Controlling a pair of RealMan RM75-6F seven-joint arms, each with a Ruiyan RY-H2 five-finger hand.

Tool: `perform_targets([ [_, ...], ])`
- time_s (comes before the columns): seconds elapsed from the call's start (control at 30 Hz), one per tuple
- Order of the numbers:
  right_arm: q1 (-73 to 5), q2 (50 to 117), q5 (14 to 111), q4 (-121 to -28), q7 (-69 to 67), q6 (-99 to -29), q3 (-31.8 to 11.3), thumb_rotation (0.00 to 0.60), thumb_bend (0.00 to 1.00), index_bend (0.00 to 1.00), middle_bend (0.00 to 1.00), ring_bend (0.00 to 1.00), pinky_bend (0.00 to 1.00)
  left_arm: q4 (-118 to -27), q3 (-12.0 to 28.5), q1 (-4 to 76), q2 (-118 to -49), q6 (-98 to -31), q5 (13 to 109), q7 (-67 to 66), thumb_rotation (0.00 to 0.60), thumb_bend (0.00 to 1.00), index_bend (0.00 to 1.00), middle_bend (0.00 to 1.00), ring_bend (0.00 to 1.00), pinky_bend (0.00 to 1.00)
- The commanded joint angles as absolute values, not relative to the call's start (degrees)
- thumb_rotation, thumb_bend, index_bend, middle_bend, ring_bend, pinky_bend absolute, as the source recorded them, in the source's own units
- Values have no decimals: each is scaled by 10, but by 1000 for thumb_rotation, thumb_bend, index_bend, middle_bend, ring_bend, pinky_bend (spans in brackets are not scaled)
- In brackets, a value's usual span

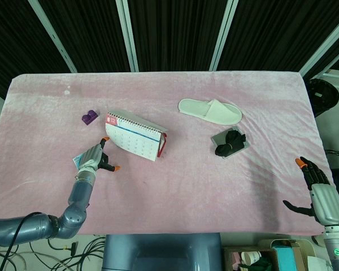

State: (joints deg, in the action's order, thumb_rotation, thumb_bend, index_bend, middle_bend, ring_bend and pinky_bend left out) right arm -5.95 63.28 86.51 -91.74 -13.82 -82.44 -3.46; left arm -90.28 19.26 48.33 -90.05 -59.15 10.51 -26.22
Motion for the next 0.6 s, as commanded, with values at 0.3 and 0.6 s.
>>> perform_targets([
  [0.3, -59, 632, 866, -917, -140, -826, -34, 600, 63, 0, 0, 0, 92, -905, 190, 482, -899, -593, 105, -262, 600, 156, 0, 842, 785, 853],
  [0.6, -58, 632, 867, -918, -140, -828, -34, 600, 62, 0, 0, 0, 92, -907, 192, 483, -899, -592, 106, -261, 600, 156, 0, 842, 784, 853],
])
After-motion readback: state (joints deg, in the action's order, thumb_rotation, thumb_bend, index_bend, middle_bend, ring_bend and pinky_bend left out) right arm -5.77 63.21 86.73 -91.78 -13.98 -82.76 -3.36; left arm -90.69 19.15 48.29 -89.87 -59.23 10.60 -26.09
